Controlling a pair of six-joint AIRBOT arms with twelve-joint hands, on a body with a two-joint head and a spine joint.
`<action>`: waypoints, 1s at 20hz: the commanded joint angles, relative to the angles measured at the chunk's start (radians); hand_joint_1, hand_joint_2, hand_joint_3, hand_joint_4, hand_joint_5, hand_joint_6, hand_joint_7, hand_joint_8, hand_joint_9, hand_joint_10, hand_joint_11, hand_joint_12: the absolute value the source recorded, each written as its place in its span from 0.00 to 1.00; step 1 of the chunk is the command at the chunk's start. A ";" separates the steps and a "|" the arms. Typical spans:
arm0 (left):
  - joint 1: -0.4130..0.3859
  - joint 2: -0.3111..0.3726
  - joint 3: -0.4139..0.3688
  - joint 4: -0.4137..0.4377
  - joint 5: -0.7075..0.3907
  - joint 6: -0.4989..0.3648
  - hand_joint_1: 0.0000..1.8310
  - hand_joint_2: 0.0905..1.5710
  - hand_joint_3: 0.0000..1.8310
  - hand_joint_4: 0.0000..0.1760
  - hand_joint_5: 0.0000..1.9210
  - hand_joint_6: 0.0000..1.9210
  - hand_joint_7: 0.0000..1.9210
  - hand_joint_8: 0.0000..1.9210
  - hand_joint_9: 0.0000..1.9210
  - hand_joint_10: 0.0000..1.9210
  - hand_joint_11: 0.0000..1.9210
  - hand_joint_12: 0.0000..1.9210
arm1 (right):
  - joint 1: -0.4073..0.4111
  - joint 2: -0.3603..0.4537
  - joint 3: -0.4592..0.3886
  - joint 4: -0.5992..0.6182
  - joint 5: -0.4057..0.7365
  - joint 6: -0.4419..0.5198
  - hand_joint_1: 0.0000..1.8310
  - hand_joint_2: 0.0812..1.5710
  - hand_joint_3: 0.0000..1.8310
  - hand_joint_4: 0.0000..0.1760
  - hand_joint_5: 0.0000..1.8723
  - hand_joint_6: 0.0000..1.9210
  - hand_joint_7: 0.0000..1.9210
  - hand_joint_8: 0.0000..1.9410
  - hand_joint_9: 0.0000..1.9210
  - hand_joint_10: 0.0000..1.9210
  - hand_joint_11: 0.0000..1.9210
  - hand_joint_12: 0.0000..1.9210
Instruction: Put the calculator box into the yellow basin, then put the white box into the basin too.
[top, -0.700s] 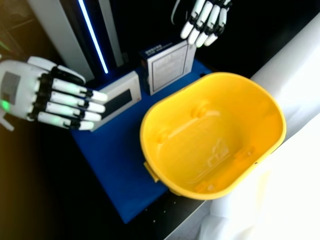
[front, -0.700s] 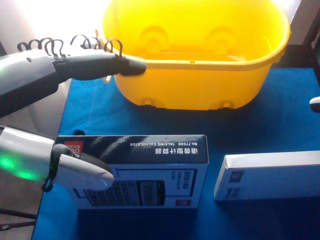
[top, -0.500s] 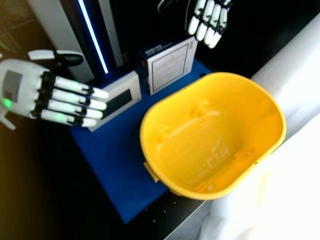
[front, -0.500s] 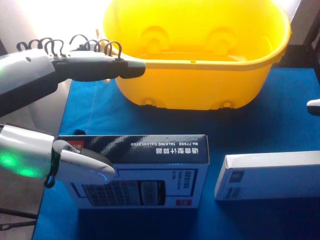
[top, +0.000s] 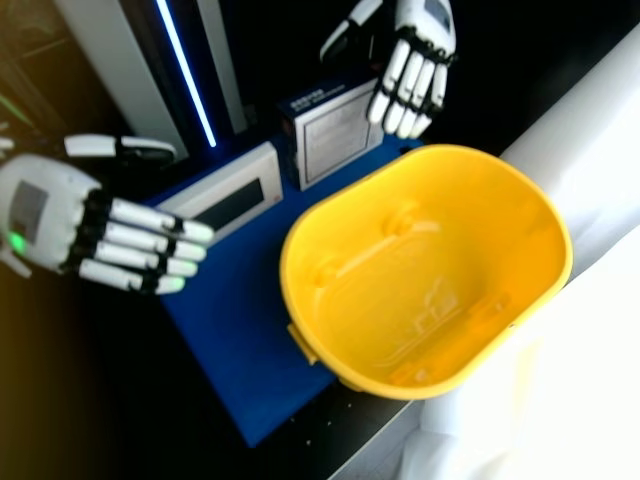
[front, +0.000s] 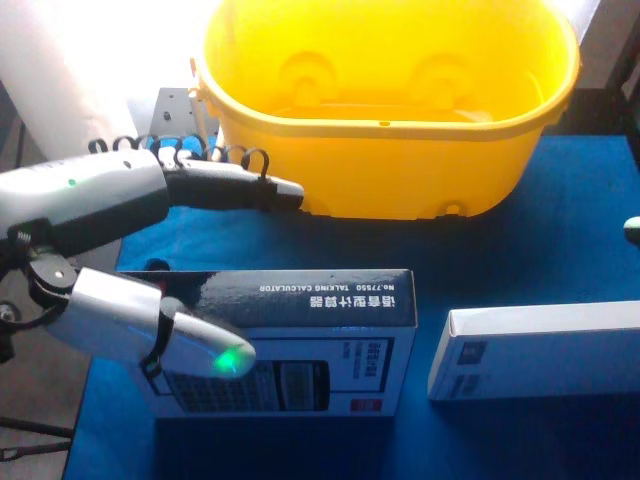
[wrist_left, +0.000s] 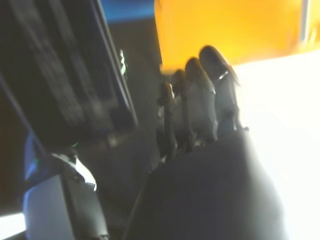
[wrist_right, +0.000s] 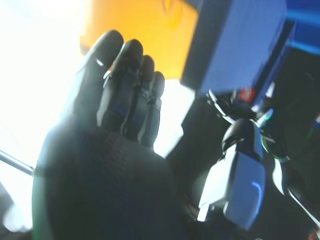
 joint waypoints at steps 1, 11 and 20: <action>-0.011 -0.006 0.002 -0.017 -0.089 -0.009 0.39 0.54 0.00 0.00 0.16 0.00 0.15 0.00 0.15 0.00 0.00 0.48 | 0.008 -0.001 0.004 0.003 -0.093 -0.004 0.42 0.44 0.00 0.00 0.31 0.00 0.33 0.00 0.31 0.00 0.05 0.53; 0.019 -0.071 0.051 0.040 -0.019 -0.084 0.52 0.63 0.01 0.00 0.26 0.02 0.25 0.02 0.25 0.05 0.00 0.75 | 0.037 -0.059 0.029 -0.008 -0.021 -0.018 0.62 0.66 0.01 0.00 0.51 0.41 0.49 0.11 0.35 0.25 0.10 0.80; 0.020 -0.082 0.081 0.063 -0.021 -0.097 0.74 0.74 0.00 0.00 0.38 0.63 0.43 0.62 0.47 0.71 0.45 0.77 | 0.057 -0.061 0.032 -0.022 -0.048 -0.017 0.65 0.73 0.00 0.00 0.50 0.55 0.43 0.67 0.39 0.62 0.26 0.88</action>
